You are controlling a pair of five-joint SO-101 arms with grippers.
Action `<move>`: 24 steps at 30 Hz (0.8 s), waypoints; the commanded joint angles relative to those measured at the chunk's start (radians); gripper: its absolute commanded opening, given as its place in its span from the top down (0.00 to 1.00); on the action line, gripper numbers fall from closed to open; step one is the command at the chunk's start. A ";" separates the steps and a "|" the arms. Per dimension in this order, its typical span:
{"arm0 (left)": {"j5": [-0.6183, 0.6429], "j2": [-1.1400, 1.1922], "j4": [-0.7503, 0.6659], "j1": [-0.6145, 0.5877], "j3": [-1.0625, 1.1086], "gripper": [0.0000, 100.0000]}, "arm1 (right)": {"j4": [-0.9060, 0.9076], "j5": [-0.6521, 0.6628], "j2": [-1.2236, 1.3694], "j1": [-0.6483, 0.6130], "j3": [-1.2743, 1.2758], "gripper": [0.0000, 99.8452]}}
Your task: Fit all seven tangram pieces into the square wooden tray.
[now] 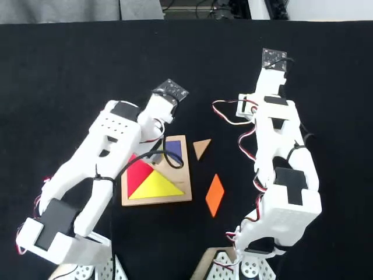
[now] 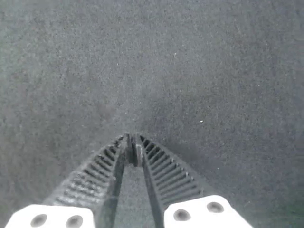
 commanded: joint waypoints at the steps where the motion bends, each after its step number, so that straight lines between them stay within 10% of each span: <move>1: 0.008 0.012 -0.080 -0.005 0.001 0.93 | -0.008 0.003 -0.038 0.012 -0.067 0.99; 24: -0.069 0.187 -0.098 -0.016 -0.067 0.79 | -0.008 0.005 -0.036 0.011 -0.068 0.99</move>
